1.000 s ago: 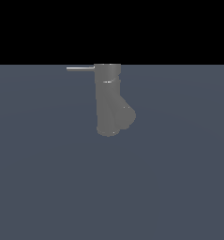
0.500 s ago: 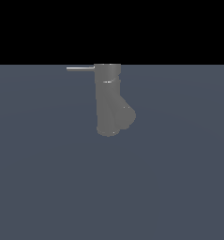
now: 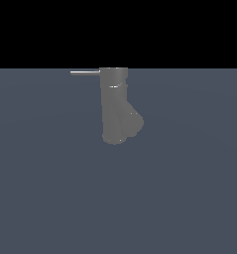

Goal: Turn on the faucet by rotating a designated handle.

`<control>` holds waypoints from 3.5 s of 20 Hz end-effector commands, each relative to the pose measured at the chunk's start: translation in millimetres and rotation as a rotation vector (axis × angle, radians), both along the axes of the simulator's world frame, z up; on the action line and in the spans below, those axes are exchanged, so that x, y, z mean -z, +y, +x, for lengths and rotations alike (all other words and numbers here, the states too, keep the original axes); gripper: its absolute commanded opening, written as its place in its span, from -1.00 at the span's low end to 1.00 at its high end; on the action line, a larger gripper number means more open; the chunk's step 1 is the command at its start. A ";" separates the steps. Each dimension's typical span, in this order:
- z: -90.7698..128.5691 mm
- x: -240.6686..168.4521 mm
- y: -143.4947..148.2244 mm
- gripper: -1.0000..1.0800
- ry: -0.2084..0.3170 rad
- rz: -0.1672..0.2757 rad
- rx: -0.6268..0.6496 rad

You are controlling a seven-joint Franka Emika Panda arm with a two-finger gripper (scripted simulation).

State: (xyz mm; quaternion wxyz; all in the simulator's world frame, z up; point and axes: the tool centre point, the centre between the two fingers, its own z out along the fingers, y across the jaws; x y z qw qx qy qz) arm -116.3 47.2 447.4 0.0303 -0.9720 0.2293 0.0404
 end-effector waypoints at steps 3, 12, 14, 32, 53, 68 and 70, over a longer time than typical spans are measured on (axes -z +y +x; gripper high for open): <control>31.2 14.0 9.6 -1.00 0.010 0.008 0.116; 90.0 50.1 30.1 -1.00 0.027 0.001 0.350; 102.5 59.4 35.0 -1.00 0.029 -0.004 0.402; 194.1 151.1 81.4 -1.00 0.000 -0.079 0.826; 203.6 177.2 92.9 -1.00 -0.023 -0.102 0.926; 167.0 177.2 84.0 -1.00 -0.024 -0.102 0.926; 161.8 177.2 82.8 -1.00 -0.024 -0.102 0.926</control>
